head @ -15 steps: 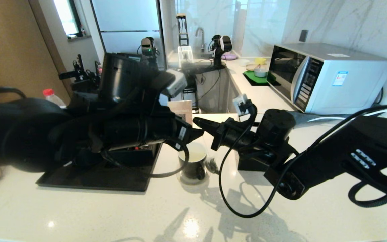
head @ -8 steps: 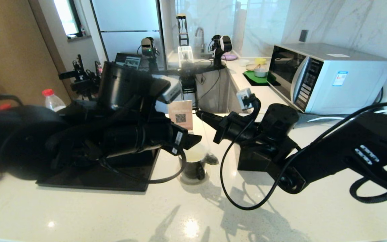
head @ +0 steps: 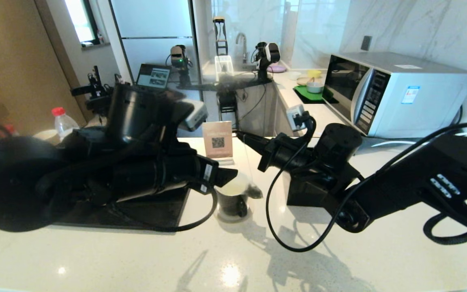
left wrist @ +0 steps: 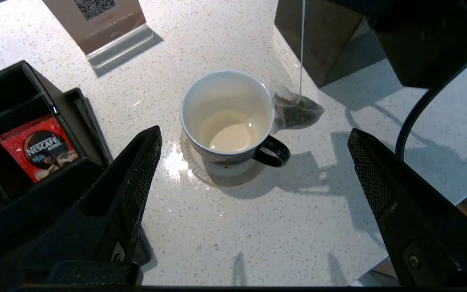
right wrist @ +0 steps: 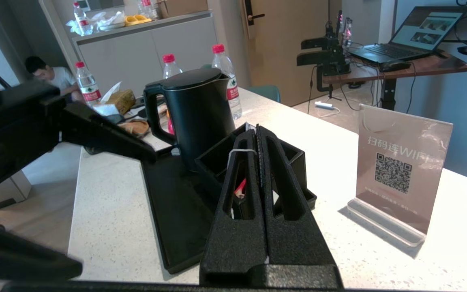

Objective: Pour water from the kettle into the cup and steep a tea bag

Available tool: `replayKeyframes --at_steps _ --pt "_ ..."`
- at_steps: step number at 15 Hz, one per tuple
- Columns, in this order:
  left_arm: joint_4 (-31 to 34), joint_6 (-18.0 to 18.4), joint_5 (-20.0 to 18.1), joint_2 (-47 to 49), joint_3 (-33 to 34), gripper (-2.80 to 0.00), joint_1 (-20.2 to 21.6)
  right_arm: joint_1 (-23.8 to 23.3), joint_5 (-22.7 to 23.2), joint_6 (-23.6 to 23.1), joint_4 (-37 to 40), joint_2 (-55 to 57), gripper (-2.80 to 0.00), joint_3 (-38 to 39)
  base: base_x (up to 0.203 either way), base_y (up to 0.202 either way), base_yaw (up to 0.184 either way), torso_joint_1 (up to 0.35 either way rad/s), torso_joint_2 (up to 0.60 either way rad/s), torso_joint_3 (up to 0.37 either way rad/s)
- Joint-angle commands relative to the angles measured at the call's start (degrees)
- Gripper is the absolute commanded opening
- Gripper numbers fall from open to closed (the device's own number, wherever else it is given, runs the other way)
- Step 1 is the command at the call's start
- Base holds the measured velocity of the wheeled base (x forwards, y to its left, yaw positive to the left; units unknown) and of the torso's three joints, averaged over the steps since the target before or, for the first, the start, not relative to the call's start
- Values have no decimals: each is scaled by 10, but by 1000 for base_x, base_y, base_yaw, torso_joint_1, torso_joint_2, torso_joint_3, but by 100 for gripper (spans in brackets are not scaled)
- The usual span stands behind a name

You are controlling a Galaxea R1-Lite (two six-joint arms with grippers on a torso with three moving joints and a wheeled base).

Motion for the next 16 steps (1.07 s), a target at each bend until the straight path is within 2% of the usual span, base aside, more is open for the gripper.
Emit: replayKeyframes --at_steps 1,3,4,7,10,12,16 --pt "-1 1 -1 -9 9 0 -2 0 2 1 -5 -2 -280 0 0 0 0 0 0 0" --pt "-2 2 -2 -10 10 0 -4 0 2 1 -4 -2 -280 0 0 0 0 0 0 0" --pt "-3 2 -2 -10 10 -280 -4 0 1 1 -4 -2 -280 1 0 0 0 0 0 0" --pt "-33 10 1 -4 16 -280 -3 0 1 1 -5 -3 -280 1 0 0 0 0 0 0" --pt "-35 19 2 -8 29 -280 1 0 1 1 -6 -6 -280 -1 0 0 0 0 0 0" --pt "-46 20 1 -19 51 -280 13 0 1 1 -5 -12 -280 -3 0 0 0 0 0 0" --pt "-109 20 2 -40 110 -280 54 0 2 1 1 -12 -280 -28 0 0 0 0 0 0"
